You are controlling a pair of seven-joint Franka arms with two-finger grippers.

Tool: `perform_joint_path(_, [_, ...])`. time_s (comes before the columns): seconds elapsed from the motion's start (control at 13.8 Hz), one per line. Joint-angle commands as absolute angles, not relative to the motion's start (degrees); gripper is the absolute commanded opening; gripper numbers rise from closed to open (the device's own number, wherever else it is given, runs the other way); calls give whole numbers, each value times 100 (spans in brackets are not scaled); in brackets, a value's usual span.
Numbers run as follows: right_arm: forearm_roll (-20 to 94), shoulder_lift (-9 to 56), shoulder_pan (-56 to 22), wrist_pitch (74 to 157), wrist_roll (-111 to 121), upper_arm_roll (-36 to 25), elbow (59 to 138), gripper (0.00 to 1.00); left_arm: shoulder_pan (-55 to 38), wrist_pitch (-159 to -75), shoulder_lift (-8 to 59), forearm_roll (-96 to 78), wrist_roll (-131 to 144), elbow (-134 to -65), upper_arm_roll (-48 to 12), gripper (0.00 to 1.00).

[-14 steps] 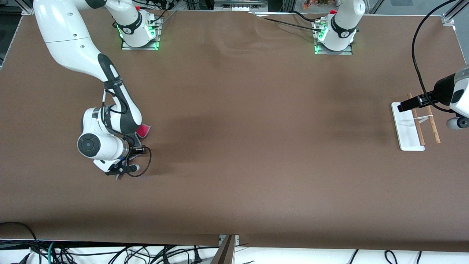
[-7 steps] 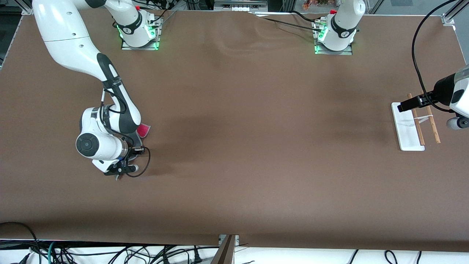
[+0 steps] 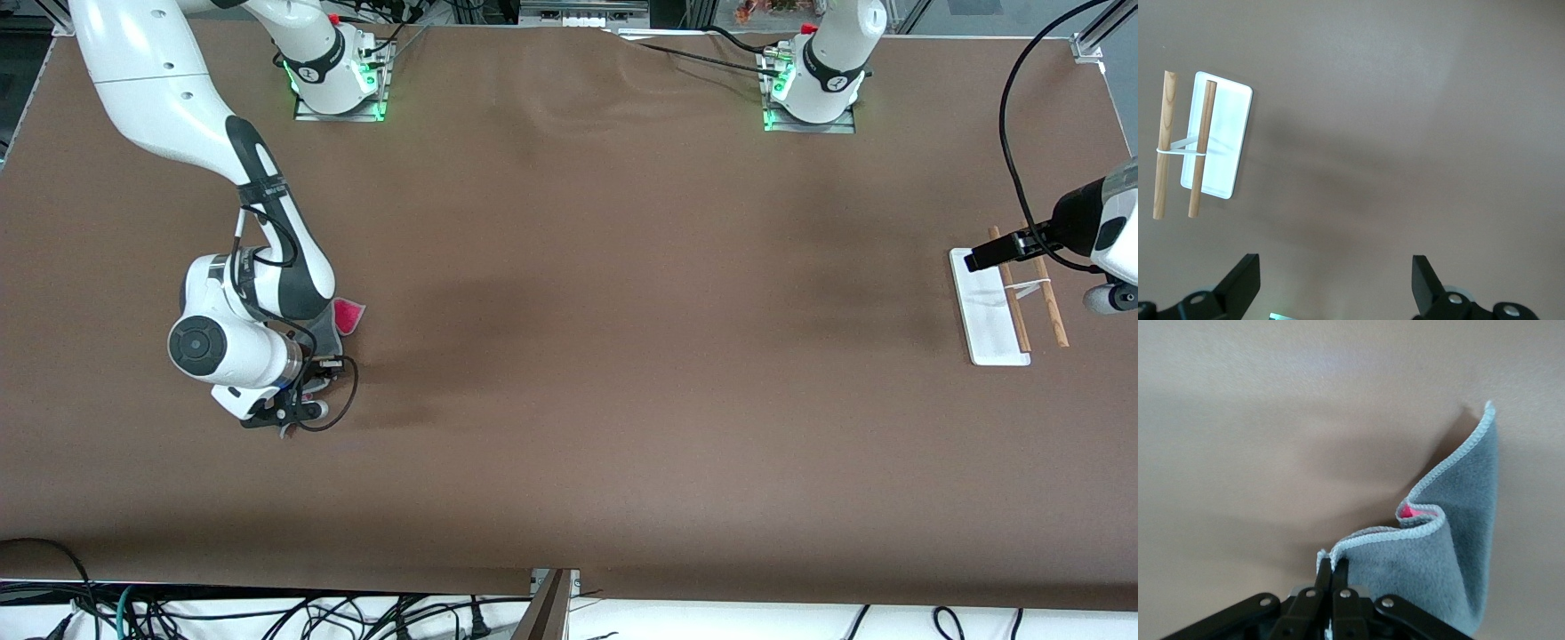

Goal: Pass towel and hang on rack
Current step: 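Close the right gripper on the grey towel's edge, then lift the towel with the right gripper toward the table middle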

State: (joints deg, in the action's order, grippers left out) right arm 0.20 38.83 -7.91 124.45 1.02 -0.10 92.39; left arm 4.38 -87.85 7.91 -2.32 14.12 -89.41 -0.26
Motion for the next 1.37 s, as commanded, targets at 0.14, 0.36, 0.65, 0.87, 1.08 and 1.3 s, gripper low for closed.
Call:
perform_joint_path(0.14, [88, 3543, -809, 11621, 123, 61, 8834, 0, 457, -8719, 809, -229, 1292, -8833, -61, 100])
perform_joint_path(0.36, [88, 3376, -809, 10945, 114, 272, 8360, 0, 422, -8719, 817, -202, 1292, -8833, -62, 100])
perform_joint_path(0.65, [88, 3138, -817, 10275, 10, 641, 7736, 0, 413, -8719, 817, -202, 1292, -8807, -62, 100])
perform_joint_path(0.87, [79, 3050, -853, 10143, -605, 1036, 7437, 0, 404, -8701, 809, -281, 1292, -8780, -70, 100])
perform_joint_path(1.08, [70, 3050, -905, 10072, -1245, 1440, 7067, 0, 378, -8692, 782, -238, 1292, -8745, -227, 100])
perform_joint_path(1.3, [70, 3059, -1124, 10107, -1941, 1556, 6768, 0, 378, -8684, 773, -193, 1292, -8754, -273, 100])
